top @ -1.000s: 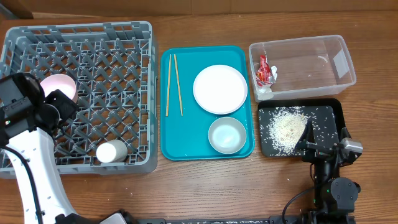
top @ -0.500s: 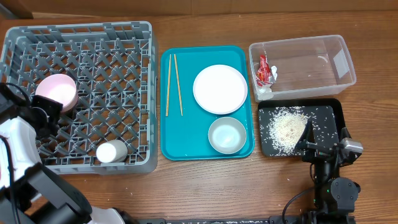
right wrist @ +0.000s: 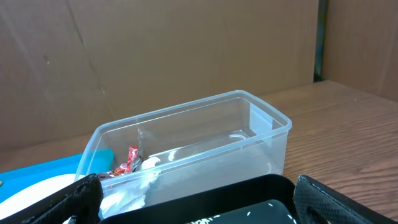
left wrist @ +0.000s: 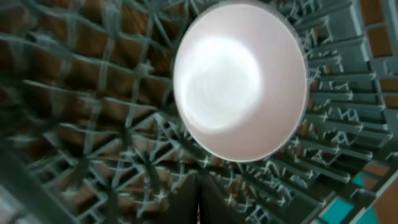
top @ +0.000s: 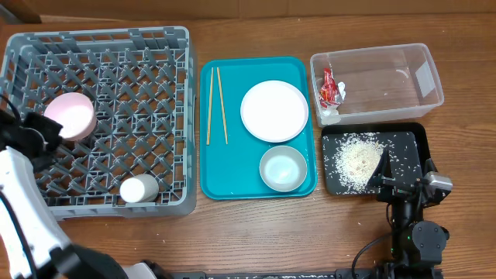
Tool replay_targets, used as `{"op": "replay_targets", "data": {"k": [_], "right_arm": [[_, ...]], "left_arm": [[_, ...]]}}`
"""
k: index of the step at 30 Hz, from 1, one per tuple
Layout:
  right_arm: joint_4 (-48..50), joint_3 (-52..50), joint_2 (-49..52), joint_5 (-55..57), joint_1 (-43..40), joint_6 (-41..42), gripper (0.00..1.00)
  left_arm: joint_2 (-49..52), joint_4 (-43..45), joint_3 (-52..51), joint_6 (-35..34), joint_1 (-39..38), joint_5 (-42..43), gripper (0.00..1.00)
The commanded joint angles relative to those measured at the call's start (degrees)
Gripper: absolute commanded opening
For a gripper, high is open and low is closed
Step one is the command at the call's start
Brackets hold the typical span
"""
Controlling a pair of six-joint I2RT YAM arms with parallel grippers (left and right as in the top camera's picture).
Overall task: Sort waste into correct bins and load items into the dishwasher
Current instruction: 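Lower the pink bowl into the rack and open the left gripper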
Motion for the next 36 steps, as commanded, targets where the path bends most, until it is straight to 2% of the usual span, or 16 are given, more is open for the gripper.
{"op": "replay_targets", "data": {"k": [1,4,5,7,8,10,14,19,24,30,32,36], "right_arm": [[0.3,-0.6,-0.7,0.3,-0.3,0.1,1.00],[0.3,-0.6,-0.7,0.3,-0.3,0.1,1.00],[0.3,-0.6,-0.7,0.3,-0.3,0.1,1.00],[0.3,-0.6,-0.7,0.3,-0.3,0.1,1.00],[0.3,-0.6,-0.7,0.3,-0.3,0.1,1.00],[0.3,-0.6,-0.7,0.3,-0.3,0.1,1.00],[0.3,-0.6,-0.7,0.3,-0.3,0.1,1.00],[0.3,-0.6,-0.7,0.3,-0.3,0.1,1.00],[0.3,-0.6,-0.7,0.3,-0.3,0.1,1.00],[0.3,-0.6,-0.7,0.3,-0.3,0.1,1.00],[0.3,-0.6,-0.7,0.3,-0.3,0.1,1.00],[0.3,-0.6,-0.7,0.3,-0.3,0.1,1.00]], "left_arm": [[-2.5,-5.6,6.4,6.1,-4.7,-15.9,0.04],[-2.5,-8.4,7.5,6.6,-10.2,-25.8,0.04],[-2.5,-8.5,7.5,6.4,-11.4,-27.3,0.10],[-2.2,-8.0,7.4,3.9,-12.5,-27.5,0.42],[-2.0,-7.1,7.4,3.2,-12.3,-27.5,0.50],[-1.6,-5.3,7.4,2.1,-10.9,-26.8,0.55],[0.5,-2.1,7.4,2.8,-6.5,-20.8,0.53],[7.8,-1.4,7.4,6.0,-2.4,-14.4,0.49],[14.8,-0.3,7.4,6.6,-1.7,-13.9,0.48],[17.8,3.2,7.4,7.3,-1.8,-10.4,0.45],[17.8,3.6,7.4,7.3,-1.8,-10.1,0.41],[18.1,3.6,7.4,9.0,-1.8,-10.2,0.27]]}}
